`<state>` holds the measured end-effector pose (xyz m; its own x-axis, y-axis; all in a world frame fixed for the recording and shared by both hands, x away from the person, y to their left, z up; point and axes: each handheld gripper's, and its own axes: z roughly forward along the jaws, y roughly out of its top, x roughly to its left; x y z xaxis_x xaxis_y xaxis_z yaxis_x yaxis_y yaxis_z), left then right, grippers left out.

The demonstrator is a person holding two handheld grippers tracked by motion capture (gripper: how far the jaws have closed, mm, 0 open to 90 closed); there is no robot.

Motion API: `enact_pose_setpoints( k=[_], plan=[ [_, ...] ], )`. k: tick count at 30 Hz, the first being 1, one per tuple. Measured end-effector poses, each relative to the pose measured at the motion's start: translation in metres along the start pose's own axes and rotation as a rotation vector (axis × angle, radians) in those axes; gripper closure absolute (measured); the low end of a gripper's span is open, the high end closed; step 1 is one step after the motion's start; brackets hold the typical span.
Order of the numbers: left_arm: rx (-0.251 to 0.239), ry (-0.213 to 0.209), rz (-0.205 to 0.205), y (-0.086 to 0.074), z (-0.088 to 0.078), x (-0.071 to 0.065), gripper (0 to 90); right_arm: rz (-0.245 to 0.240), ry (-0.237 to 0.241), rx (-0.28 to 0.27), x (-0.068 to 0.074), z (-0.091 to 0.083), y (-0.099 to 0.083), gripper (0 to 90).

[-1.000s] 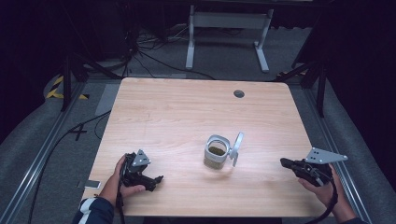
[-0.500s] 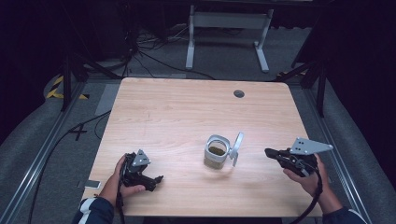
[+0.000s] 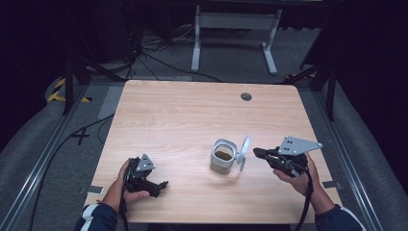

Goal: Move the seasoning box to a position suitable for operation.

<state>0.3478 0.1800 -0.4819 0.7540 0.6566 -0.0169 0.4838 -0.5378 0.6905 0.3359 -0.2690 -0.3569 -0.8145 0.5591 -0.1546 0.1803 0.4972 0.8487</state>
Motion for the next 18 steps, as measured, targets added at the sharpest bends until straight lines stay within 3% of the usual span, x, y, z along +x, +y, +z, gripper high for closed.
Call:
enact_pose_setpoints(
  k=[18],
  plan=[
    [0.0, -0.001, 0.0, 0.0, 0.0, 0.0, 0.2, -0.024, 0.026, -0.011, 0.006, 0.012, 0.012, 89.2]
  ],
)
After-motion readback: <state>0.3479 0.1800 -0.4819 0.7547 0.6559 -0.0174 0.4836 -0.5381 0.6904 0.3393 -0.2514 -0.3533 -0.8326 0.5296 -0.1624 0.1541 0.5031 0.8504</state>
